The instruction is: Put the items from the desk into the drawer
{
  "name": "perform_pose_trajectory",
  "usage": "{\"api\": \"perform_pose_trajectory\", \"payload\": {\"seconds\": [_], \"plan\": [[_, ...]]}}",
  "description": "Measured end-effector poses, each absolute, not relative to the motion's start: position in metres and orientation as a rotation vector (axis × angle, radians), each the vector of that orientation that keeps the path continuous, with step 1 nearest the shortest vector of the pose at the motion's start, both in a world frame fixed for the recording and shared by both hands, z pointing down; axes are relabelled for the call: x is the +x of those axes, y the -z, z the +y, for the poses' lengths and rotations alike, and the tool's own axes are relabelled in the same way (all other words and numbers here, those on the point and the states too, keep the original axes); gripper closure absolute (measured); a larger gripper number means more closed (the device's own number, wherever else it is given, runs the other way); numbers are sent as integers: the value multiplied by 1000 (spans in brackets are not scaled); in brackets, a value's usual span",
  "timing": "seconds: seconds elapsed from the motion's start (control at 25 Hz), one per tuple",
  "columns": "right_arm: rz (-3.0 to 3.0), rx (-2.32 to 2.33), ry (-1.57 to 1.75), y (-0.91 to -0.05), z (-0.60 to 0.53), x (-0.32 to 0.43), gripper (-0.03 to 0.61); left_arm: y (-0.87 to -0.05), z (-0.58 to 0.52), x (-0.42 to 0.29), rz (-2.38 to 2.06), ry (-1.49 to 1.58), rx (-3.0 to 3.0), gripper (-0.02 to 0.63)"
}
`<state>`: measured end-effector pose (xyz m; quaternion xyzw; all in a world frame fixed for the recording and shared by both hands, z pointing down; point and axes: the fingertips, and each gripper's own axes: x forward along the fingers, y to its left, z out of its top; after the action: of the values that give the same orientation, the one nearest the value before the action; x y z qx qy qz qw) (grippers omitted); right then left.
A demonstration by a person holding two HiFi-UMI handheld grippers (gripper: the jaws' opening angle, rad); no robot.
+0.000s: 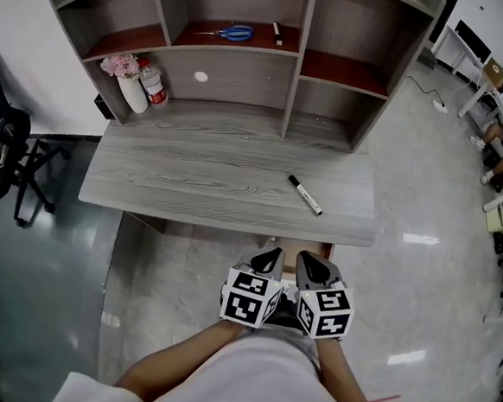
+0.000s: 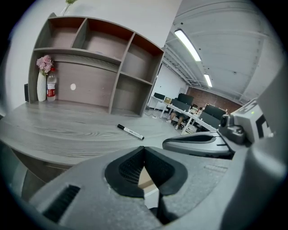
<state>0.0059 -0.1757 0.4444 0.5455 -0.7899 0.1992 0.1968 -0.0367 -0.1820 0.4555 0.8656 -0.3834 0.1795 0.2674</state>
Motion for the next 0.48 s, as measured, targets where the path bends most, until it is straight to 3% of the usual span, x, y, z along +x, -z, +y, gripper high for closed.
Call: {"api": "perform_pose_trajectory", "payload": {"seconds": [0.48], "plan": [[-2198, 1397, -557, -475, -270, 50, 575, -471, -267, -4, -1137, -552, 2256, 611]]}}
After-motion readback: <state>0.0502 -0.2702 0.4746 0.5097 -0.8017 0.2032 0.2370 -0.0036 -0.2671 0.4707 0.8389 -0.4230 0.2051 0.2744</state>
